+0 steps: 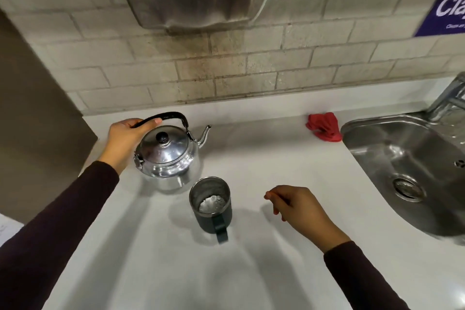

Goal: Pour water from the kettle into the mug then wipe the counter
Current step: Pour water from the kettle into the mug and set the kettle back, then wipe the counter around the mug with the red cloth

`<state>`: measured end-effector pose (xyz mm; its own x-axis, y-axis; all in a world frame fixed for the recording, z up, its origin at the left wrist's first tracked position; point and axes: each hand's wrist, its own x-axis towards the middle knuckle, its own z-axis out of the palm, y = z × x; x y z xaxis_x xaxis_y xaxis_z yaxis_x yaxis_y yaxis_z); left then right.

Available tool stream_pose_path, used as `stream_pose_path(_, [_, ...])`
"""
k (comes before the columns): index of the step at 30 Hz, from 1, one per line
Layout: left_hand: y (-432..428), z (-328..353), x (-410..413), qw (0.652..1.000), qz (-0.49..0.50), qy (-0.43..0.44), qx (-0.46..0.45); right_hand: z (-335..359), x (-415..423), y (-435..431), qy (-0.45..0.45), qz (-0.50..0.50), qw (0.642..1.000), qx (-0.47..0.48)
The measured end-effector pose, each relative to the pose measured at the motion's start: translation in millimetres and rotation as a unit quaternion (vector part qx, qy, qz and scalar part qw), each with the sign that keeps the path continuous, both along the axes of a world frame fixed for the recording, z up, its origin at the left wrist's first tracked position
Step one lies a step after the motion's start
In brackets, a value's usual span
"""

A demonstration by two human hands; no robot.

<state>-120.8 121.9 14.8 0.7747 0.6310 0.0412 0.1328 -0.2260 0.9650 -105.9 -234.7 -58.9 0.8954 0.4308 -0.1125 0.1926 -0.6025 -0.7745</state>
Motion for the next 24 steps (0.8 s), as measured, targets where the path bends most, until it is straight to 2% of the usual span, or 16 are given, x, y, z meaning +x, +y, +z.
stream_pose_path(10, [-67, -30, 133, 0.99, -0.131, 0.035, -0.026, -2, 28, -26, -0.001, -0.058, 0.998, 0.0])
stream_pose_path(24, [-130, -58, 239, 0.972, -0.231, 0.044, -0.025, -19, 67, -40, 0.006, -0.099, 0.995, -0.013])
